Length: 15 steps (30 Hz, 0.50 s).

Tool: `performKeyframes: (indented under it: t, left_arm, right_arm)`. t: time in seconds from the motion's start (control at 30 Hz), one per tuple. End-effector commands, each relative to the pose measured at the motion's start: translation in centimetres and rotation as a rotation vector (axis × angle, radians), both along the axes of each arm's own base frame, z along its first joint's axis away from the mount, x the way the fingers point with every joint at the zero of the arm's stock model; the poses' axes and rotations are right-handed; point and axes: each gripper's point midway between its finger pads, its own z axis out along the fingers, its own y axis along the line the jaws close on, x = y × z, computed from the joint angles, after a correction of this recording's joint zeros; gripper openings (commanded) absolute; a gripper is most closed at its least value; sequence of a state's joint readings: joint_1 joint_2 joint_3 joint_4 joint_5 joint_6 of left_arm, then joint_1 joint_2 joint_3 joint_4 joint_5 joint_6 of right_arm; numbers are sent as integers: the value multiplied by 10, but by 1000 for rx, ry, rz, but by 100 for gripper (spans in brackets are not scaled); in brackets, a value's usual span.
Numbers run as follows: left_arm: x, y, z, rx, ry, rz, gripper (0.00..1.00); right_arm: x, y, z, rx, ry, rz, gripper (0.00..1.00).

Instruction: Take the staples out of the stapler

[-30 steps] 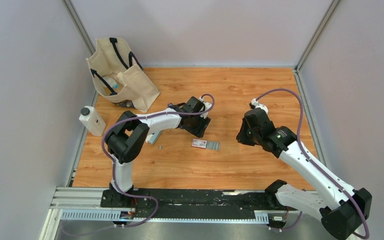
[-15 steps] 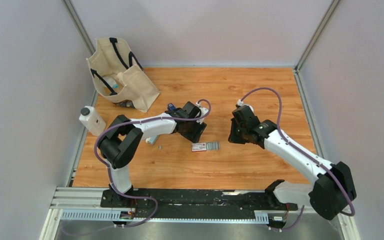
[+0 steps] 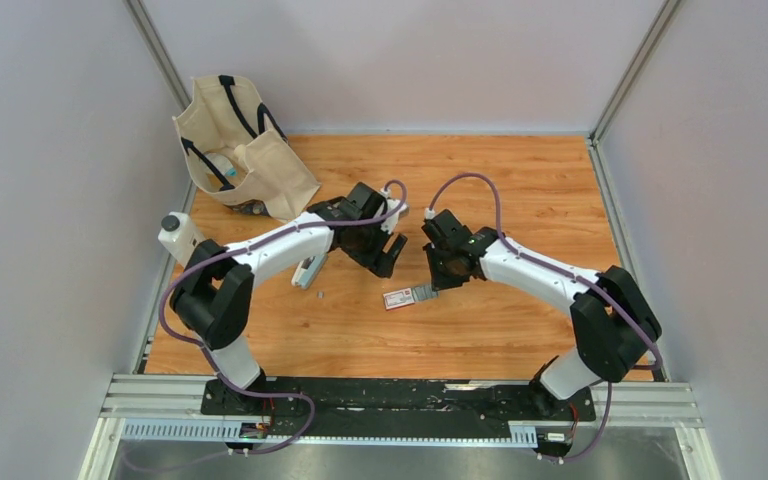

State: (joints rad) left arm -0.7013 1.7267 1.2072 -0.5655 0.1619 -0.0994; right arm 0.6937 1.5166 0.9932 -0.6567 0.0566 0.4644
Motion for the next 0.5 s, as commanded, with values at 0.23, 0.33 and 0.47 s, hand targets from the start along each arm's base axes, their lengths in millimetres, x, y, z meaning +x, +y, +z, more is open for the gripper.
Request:
performKeyframes:
  t: [0.23,0.33,0.47]
  left_arm:
    - [22,57,94,-148,-84,1,83]
    - [18,75,103,-153,-107,32,83]
    - [14,87,107,-167,-110,58,84]
  right_arm:
    - [8,25,-1,-58,1,192,13]
    - [4,25,-6,-80,17,210,14]
    - [0,28,-10,-87,40,230,14]
